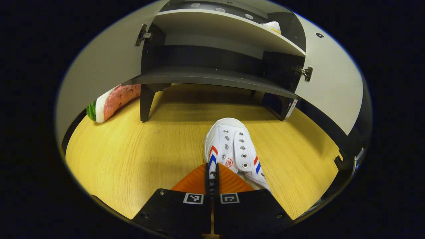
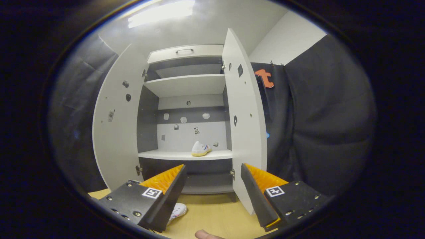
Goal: Grab one shoe with the right hand and put it into the shoe cabinet, grab the other shoe with the left hand and put it into the shoe cabinet; then close the right door with the right hand and the left door with the left hand.
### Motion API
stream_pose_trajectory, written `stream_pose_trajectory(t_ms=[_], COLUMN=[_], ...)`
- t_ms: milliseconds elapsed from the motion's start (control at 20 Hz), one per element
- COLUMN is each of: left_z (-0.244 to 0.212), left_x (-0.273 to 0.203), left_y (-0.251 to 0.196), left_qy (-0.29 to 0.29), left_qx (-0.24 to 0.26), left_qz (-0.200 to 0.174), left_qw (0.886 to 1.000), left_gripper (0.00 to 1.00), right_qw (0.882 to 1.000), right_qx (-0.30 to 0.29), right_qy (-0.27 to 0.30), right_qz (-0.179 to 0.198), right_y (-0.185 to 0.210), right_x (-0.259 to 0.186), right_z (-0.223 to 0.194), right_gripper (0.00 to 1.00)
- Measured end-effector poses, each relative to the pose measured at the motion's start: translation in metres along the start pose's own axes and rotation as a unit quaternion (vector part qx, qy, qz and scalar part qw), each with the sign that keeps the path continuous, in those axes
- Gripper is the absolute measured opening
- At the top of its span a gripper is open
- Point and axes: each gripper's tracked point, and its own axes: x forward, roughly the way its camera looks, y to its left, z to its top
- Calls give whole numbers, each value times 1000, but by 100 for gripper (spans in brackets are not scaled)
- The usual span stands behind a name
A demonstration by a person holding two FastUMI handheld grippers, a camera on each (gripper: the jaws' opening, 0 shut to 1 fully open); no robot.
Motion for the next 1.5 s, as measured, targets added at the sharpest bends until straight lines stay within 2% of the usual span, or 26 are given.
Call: stream_pose_trajectory(t_ms=[50,350,600,850,1050,1100,1300,1500], left_z=[1,58,115,173,233,248,303,356], left_x=[-6,-64,-115,-153,-176,-180,-186,-184], left_y=[-2,-27,-49,-63,-64,-64,-58,-51], left_qy=[0,-80,-159,-202,-241,-248,-256,-269], left_qx=[-2,17,47,41,40,40,39,67], left_qz=[3,-3,2,-7,2,4,38,93], left_qw=[1000,997,986,978,970,968,965,956], left_gripper=[2,2,1,1,1,1,1,1], right_qw=[1000,1000,1000,1000,1000,1000,999,998], right_qx=[-3,2,1,1,9,10,13,24], right_qy=[-2,-10,-10,-11,-18,-21,-32,-40], right_qz=[-1,-3,-5,-3,7,12,27,32], right_y=[-2,-9,-15,-21,-21,-21,-21,-30], right_x=[-2,-7,-11,-17,-27,-29,-39,-50], right_z=[2,7,6,8,14,16,22,27], right_gripper=[98,96,96,96,98,95,97,95])
